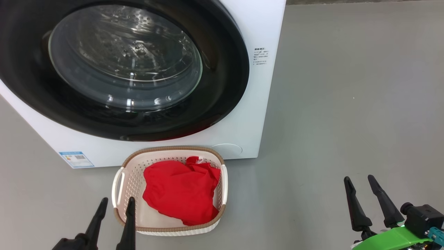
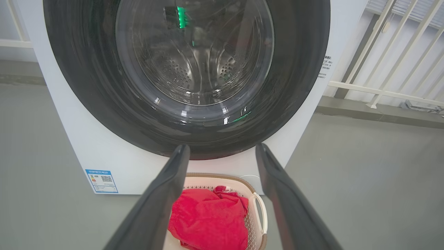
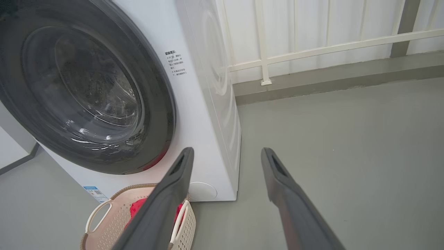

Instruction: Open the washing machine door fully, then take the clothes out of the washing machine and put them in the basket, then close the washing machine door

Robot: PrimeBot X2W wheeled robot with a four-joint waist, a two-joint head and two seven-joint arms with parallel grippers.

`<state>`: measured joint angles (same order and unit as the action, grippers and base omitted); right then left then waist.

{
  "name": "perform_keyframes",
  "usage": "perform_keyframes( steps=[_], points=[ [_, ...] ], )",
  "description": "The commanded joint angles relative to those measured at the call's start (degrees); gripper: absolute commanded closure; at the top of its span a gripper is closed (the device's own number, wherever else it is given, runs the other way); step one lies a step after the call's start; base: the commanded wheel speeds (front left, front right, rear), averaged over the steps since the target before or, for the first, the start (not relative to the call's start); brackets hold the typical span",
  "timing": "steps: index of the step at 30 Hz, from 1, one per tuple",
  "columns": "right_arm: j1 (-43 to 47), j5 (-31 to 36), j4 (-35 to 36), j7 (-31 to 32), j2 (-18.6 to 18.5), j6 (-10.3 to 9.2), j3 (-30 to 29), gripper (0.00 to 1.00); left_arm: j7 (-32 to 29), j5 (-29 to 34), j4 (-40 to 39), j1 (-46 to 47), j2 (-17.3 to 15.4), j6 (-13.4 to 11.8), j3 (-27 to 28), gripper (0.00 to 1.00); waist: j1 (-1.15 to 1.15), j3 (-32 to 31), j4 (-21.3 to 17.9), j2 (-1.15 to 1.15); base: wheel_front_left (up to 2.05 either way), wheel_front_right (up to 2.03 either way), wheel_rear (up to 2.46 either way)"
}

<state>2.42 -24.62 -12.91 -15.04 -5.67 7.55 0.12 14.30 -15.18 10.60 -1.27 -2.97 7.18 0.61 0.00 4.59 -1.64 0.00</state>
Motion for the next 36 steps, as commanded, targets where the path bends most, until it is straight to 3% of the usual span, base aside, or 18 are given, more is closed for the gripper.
perform_keyframes(
  steps=[1, 27, 28, 36],
  points=[
    [-0.44, 0.63, 1.65, 0.04, -0.61, -0.06, 0.52, 0.0, 0.7, 0.27, -1.6, 0.58, -0.85, 0.31, 2.18, 0.0, 0.0, 0.07, -0.1, 0.0, 0.0, 0.0, 0.0],
    [-0.65, 0.84, 1.9, 0.04, -0.33, -0.06, -0.15, 0.0, 0.7, -0.05, -1.29, 1.02, -0.69, 0.31, 1.95, 0.0, 0.0, 0.22, -0.07, 0.0, 0.0, 0.0, 0.0],
    [-0.01, 0.17, 0.35, 0.0, 0.41, 0.0, -1.24, 1.0, 0.0, -0.01, 0.01, -0.04, 0.02, 0.0, 0.0, 1.0, 0.0, 0.22, -0.07, 0.0, 0.0, 0.0, 0.0],
    [-0.13, -1.78, -2.83, 0.46, 1.39, 0.01, -1.04, 1.0, -0.63, -2.0, 3.19, -0.07, 0.72, -0.07, -0.5, 1.0, 0.02, 0.13, -0.04, 0.0, 0.0, 0.0, 0.0]
  ],
)
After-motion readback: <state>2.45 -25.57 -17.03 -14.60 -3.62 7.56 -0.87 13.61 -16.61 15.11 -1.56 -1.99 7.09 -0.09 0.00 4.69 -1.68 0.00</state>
